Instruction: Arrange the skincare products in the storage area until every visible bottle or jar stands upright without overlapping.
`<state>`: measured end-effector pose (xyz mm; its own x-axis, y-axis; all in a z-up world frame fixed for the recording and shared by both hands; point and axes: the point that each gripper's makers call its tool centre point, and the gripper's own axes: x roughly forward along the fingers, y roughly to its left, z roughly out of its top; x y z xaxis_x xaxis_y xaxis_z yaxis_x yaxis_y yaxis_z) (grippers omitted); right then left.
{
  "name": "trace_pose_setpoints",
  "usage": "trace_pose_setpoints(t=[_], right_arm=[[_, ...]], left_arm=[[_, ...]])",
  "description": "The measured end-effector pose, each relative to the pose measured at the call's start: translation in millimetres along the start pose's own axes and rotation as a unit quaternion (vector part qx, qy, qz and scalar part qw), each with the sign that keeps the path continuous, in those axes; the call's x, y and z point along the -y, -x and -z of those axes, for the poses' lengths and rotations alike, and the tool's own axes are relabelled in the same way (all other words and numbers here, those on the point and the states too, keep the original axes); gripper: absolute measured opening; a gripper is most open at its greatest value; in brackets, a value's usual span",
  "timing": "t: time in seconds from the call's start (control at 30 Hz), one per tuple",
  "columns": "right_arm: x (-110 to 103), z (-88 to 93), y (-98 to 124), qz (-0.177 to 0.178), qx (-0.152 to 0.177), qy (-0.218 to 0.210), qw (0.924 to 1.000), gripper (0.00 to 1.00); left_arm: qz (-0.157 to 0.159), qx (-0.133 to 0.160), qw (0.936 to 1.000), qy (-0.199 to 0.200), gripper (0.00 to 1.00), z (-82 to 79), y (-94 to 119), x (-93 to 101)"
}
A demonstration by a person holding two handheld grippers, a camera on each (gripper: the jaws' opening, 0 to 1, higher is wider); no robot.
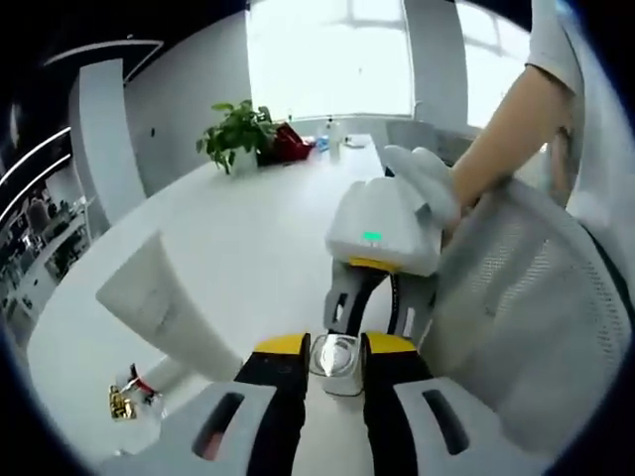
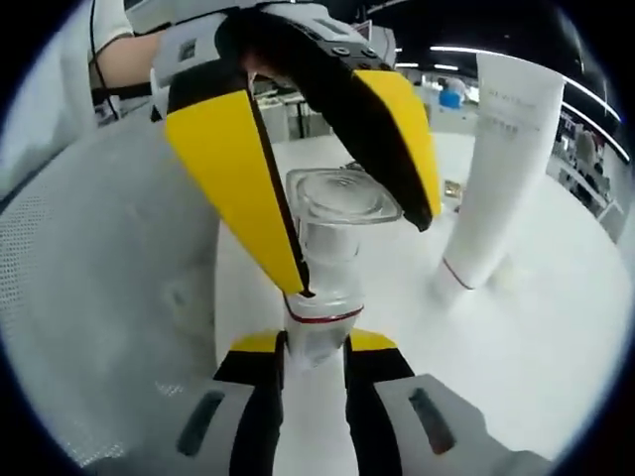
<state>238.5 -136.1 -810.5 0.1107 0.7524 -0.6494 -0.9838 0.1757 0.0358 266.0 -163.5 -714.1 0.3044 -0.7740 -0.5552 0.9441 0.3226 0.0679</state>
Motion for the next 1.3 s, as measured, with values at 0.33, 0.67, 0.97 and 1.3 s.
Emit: trace_pose_setpoints(t=[0.33,0.67,0.97,1.3], right_arm=[[7,2.4,-2,0.018,-0.013,0.035,0.9991,0.20],[7,4.1,-4,0.020,-0.021,0.034,0.9990,0.21],[9,1.9,-5,0.024,-0.020,0.038,0.9988,0.19],[12,2.4,-9,0.024,-0.027,0.042,0.9984,0.19]], left_arm=[[-0.005,0.006,1.0000,0.000,0.30,-0.1,10,1.0],[-0.025,0.008,0.9996,0.012,0.33,10.7,22,-8.0],[-0.014,0.011,0.9998,0.007,0.32,8.2,15,-1.7],[-0.041,-0.058,0.9974,-0.017,0.33,55.0,35,-13.1]])
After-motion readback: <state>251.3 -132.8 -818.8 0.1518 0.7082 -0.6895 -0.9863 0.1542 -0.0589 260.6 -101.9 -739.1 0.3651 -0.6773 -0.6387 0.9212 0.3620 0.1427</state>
